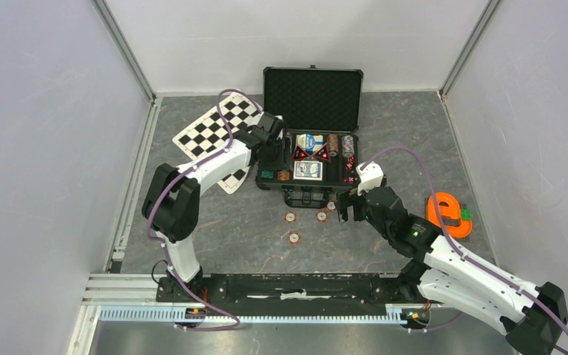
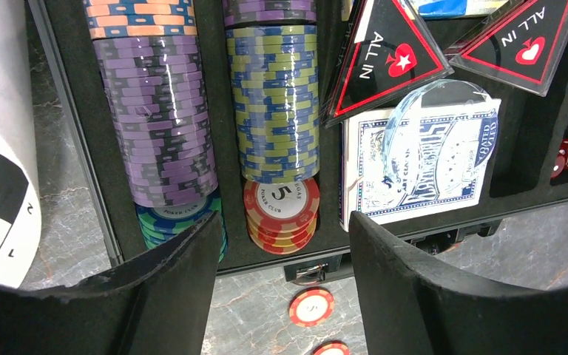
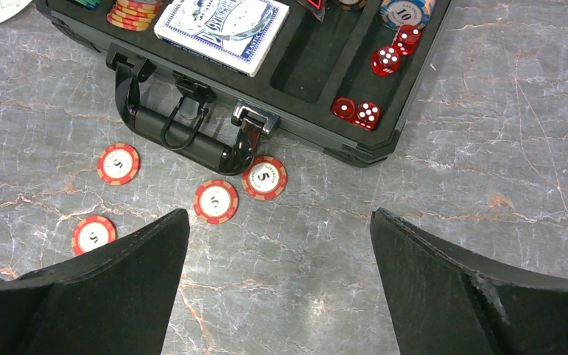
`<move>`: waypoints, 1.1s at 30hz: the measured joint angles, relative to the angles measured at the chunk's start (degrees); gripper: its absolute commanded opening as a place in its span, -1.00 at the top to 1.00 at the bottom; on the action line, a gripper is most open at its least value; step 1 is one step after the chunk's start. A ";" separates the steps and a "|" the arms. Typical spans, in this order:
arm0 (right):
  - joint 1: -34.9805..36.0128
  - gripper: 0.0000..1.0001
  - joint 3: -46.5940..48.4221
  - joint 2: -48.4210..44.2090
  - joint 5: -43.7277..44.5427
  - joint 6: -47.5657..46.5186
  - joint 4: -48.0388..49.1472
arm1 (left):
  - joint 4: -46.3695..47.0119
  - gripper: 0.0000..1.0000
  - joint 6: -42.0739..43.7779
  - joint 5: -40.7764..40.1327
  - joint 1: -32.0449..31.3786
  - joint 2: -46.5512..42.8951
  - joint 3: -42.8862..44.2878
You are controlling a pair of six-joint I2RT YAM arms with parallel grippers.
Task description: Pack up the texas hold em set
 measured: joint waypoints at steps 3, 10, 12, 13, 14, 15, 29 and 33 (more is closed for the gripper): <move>0.00 -0.96 0.00 0.02 0.00 0.00 0.00 | -0.02 -0.40 0.20 -0.52 0.00 -0.11 -0.07; 0.00 -0.96 0.00 0.09 -0.15 0.00 0.00 | 2.01 -0.39 0.22 -0.24 0.00 -7.28 -7.32; 0.00 -0.96 0.00 0.26 -0.33 0.02 0.00 | 2.99 -0.43 0.17 1.01 0.00 -11.08 -11.13; 0.00 -0.96 0.00 0.42 -0.42 0.02 -0.02 | 3.15 -0.48 0.13 1.42 -0.04 -12.55 -12.57; 0.00 -0.96 0.00 0.68 -0.44 0.04 -0.07 | 3.17 -0.55 -0.09 1.99 -0.26 -14.45 -14.58; 0.00 -0.96 0.00 0.85 -0.46 0.09 -0.13 | 3.15 -0.64 -0.35 2.32 -0.61 -15.72 -15.93; 0.00 -0.96 0.00 -2.08 0.28 0.76 -2.58 | 2.16 -0.68 -6.51 -7.48 -20.87 -17.16 -23.08; 0.00 -0.96 0.00 -2.95 0.72 1.09 -3.56 | 2.34 -0.58 -6.54 -10.21 -20.90 -11.56 -21.16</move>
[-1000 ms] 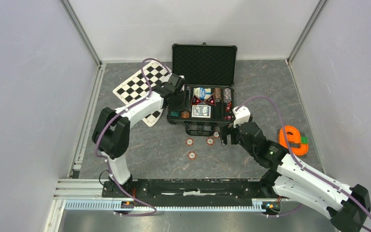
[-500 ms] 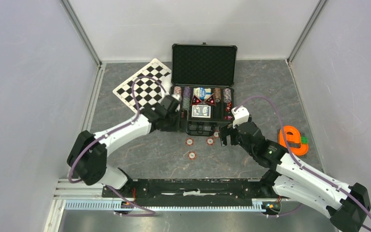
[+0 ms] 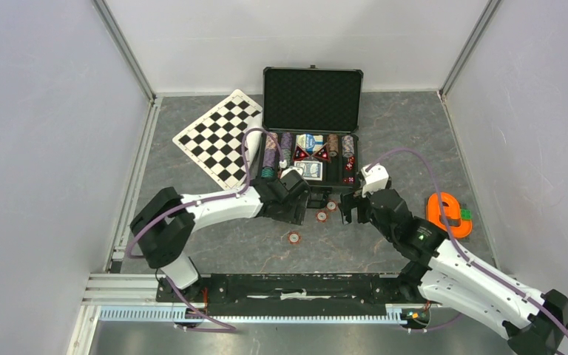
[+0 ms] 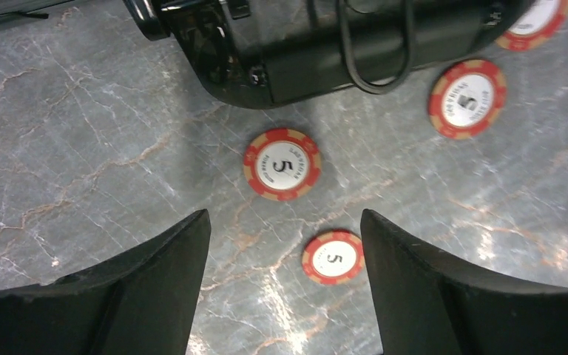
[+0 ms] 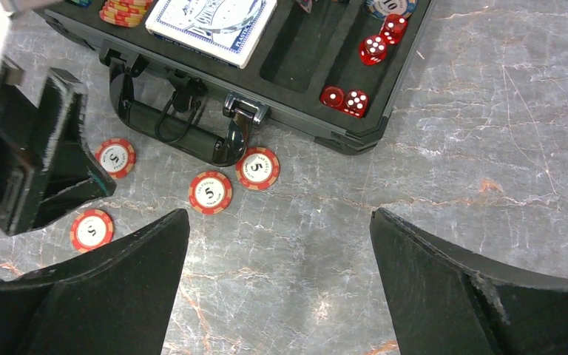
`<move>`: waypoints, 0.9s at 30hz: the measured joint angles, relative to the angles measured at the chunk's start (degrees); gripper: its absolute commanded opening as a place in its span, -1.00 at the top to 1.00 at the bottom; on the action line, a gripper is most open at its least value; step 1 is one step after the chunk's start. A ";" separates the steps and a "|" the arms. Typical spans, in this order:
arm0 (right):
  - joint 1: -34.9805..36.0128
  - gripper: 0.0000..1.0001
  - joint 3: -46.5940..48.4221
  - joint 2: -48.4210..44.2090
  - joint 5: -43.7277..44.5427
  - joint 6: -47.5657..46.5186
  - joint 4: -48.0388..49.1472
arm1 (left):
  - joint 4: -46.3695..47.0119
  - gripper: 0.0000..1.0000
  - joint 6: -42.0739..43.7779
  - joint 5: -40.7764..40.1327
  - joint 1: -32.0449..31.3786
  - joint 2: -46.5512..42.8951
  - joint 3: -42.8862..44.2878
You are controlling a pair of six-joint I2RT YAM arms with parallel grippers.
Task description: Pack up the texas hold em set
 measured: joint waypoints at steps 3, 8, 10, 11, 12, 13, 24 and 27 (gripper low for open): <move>0.00 -0.96 0.00 -1.11 0.35 0.24 -0.28 | 0.07 -0.55 0.00 -1.31 0.00 2.34 0.07; 0.00 -0.96 0.00 -1.46 0.66 0.24 -0.33 | 0.48 -0.51 0.00 -1.81 0.00 4.28 0.20; 0.00 -0.96 0.00 -1.40 0.70 0.24 -0.33 | 0.57 -0.46 0.00 -1.99 0.00 4.85 0.39; 0.00 -0.96 0.00 -1.31 0.83 0.24 -0.33 | 0.59 -0.44 0.00 -2.03 0.00 5.14 0.63; 0.00 -0.96 0.00 -1.18 0.90 0.24 -0.33 | 0.59 -0.40 0.00 -2.05 0.00 5.44 1.05; 0.00 -0.96 0.00 -1.05 0.98 0.24 -0.35 | 0.63 -0.38 0.00 -2.10 0.00 5.81 1.60; 0.00 -0.96 0.00 -0.74 1.03 0.24 -0.37 | -1.09 -0.25 0.02 -2.69 0.00 8.81 4.98; 0.00 -0.96 0.00 -0.74 1.05 0.24 -0.37 | -1.57 -0.18 0.02 -2.71 0.00 9.01 4.98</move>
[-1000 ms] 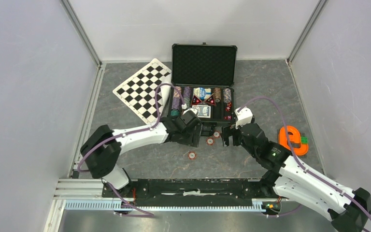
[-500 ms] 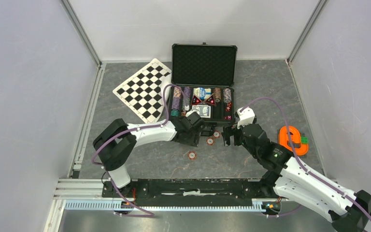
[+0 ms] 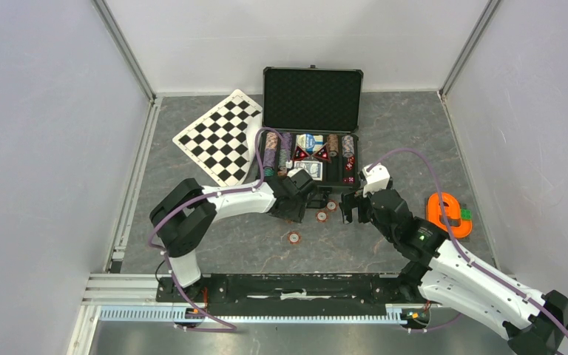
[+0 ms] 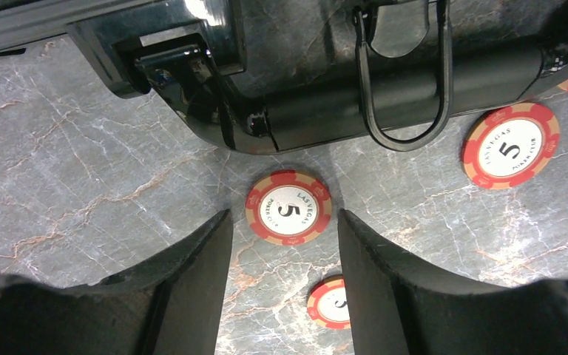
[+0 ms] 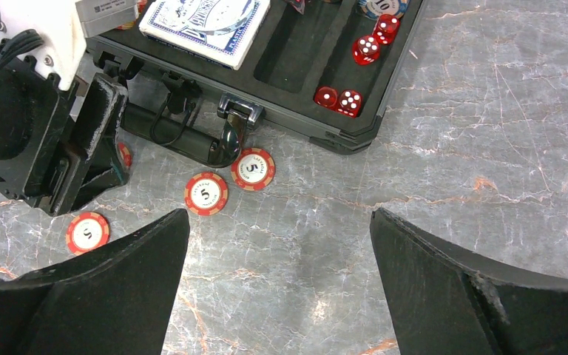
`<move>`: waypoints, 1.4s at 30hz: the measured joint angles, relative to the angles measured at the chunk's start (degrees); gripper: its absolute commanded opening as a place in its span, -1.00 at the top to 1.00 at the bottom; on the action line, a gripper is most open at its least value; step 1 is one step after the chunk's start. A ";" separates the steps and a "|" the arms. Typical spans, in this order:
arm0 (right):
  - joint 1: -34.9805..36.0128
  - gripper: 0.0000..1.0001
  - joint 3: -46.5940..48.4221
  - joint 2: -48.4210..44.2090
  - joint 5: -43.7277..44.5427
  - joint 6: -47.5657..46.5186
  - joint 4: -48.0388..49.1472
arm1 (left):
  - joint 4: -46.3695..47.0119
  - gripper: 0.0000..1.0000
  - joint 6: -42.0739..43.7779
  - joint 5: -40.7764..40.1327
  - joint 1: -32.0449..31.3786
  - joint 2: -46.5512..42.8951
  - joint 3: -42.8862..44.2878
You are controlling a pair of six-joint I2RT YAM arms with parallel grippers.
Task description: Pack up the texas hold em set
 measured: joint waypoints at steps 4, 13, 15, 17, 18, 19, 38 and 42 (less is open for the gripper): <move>0.00 -0.96 0.00 0.00 -0.02 0.00 0.02 | -0.42 -0.09 0.00 -0.28 0.00 0.59 0.35; 0.00 -0.96 0.00 0.02 -0.11 0.00 0.07 | -0.66 -0.14 -0.02 -0.85 0.00 1.16 0.87; 0.00 -0.96 0.00 0.22 -0.22 -0.02 0.09 | -0.33 -0.06 -0.02 -0.87 0.00 1.16 0.87; 0.00 -0.96 0.00 0.48 -0.26 0.00 0.07 | -0.33 -0.05 0.00 -1.11 -0.04 1.16 0.87; 0.00 -0.96 0.00 0.55 -0.28 -0.02 0.07 | -0.26 -0.05 0.00 -1.14 -0.02 1.18 0.87; 0.00 -0.96 0.00 0.55 -0.31 -0.02 0.07 | -0.20 -0.05 0.00 -1.20 -0.02 1.18 0.87; 0.00 -0.96 0.00 0.07 -0.46 0.00 0.07 | -0.13 0.35 0.00 -1.68 -0.11 1.03 0.87; 0.00 -0.96 0.00 0.04 -0.46 0.00 0.07 | -2.29 0.35 0.00 -1.64 -0.11 0.46 0.90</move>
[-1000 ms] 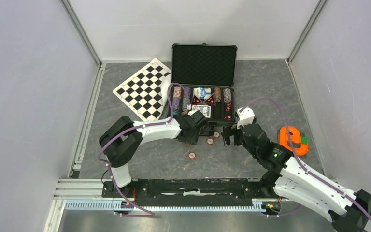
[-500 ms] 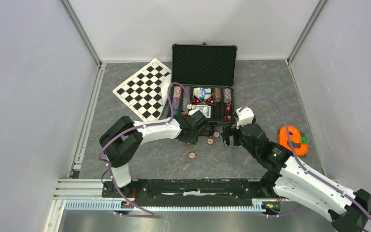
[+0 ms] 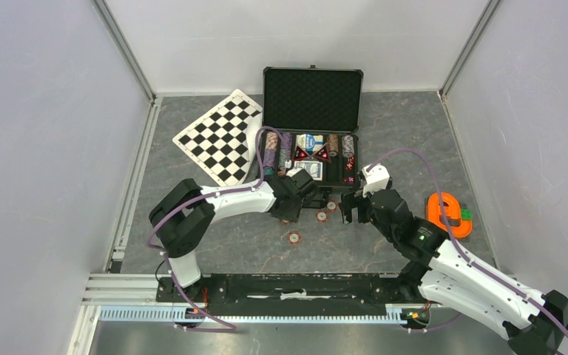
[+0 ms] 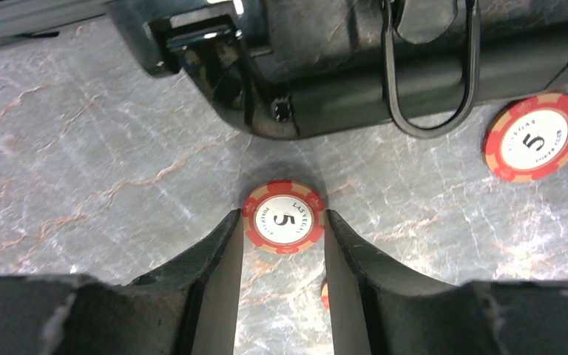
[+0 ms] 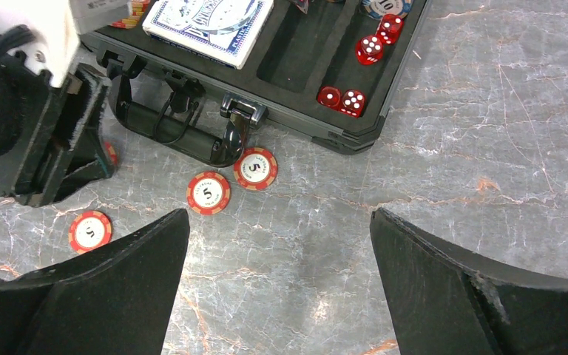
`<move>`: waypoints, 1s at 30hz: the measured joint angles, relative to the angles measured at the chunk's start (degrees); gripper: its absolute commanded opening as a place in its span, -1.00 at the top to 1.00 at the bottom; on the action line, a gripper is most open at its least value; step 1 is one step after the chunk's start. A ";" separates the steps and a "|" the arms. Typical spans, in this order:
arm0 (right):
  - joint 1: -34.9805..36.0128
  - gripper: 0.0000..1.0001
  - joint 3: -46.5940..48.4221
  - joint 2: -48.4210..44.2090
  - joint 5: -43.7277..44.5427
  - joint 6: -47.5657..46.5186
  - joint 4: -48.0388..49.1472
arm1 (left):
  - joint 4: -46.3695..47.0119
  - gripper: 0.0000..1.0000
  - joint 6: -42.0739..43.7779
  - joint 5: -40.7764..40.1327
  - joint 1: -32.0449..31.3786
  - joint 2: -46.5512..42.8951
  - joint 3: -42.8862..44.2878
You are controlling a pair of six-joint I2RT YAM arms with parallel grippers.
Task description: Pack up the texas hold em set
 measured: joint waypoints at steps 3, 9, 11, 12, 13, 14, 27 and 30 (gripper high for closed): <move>0.00 -0.96 0.00 0.00 0.00 0.00 0.00 | -2.03 0.34 0.02 0.09 0.00 -1.86 0.09; 0.00 -0.96 0.00 -0.02 -0.02 0.00 0.00 | -4.70 0.33 0.33 0.33 0.92 -6.43 2.58; 0.00 -0.96 0.00 -0.02 -0.02 0.00 0.00 | -5.11 0.33 0.70 0.35 1.90 -7.80 3.43; 0.00 -0.96 0.00 -0.02 -0.02 0.00 0.00 | -5.16 0.33 1.11 0.35 2.54 -8.28 3.80; 0.00 -0.96 0.00 -0.07 -0.02 0.00 0.00 | -5.29 0.33 1.53 0.35 3.41 -8.72 4.28; 0.00 -0.96 0.00 -0.09 -0.02 0.00 0.00 | -5.40 0.33 1.99 0.35 4.35 -9.03 4.74; 0.00 -0.98 0.00 -0.17 -0.07 0.00 0.00 | -5.99 0.32 8.28 1.99 14.38 -8.02 13.60; 0.00 -0.97 0.00 -0.15 -0.04 0.00 -0.02 | -5.88 0.32 9.31 2.60 15.67 -5.22 16.52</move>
